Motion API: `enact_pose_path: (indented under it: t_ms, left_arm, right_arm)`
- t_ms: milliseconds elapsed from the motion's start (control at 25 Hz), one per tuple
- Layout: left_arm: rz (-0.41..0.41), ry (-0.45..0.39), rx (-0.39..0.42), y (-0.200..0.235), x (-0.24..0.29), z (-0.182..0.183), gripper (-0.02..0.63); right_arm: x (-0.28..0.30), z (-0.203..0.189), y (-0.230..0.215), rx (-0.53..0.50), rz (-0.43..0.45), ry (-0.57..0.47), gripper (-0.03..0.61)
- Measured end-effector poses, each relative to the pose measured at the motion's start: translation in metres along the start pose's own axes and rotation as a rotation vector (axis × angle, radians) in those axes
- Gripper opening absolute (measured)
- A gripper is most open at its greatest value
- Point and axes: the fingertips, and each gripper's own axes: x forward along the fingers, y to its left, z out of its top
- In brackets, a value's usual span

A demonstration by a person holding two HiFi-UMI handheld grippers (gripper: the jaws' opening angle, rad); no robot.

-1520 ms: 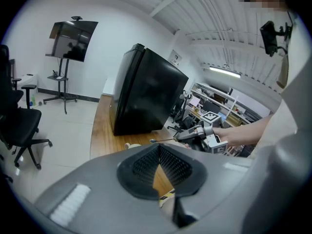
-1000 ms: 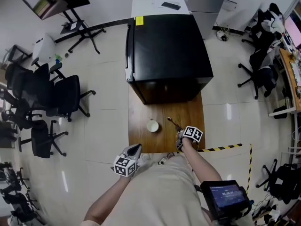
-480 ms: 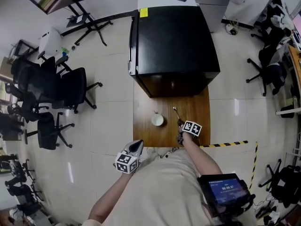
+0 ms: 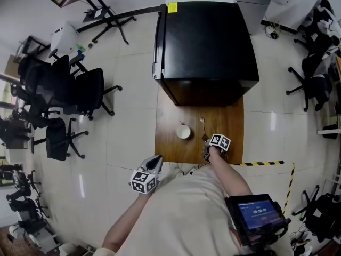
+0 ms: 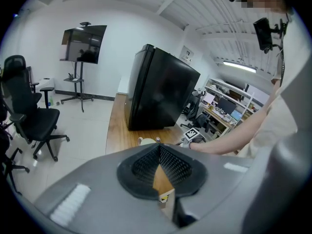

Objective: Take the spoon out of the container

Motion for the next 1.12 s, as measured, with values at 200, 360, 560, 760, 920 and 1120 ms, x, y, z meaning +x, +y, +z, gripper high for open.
enact_pose_path:
  t_ms: [200, 360, 560, 760, 920, 1120]
  left_arm:
    - [-0.007, 0.006, -0.014, -0.001, 0.0, 0.0, 0.0]
    - [-0.021, 0.01, -0.027, -0.001, -0.002, -0.005, 0.0]
    - [-0.031, 0.005, -0.029, -0.002, -0.005, -0.007, 0.0]
    - [-0.046, -0.008, -0.036, -0.002, -0.01, -0.009, 0.0]
    - [-0.067, -0.015, -0.04, 0.001, -0.014, -0.011, 0.0]
    - [-0.105, -0.018, -0.028, 0.001, -0.019, -0.016, 0.0]
  right_arm:
    - [0.003, -0.003, -0.003, -0.031, -0.052, 0.038, 0.046]
    - [0.006, -0.012, -0.007, -0.064, -0.093, 0.066, 0.046]
    - [0.004, -0.014, -0.016, -0.162, -0.17, 0.08, 0.066]
    - [-0.005, -0.011, -0.012, -0.356, -0.224, 0.084, 0.15]
    - [-0.014, -0.009, -0.007, -0.609, -0.305, 0.103, 0.227]
    - [-0.027, -0.001, -0.002, -0.969, -0.421, 0.068, 0.261]
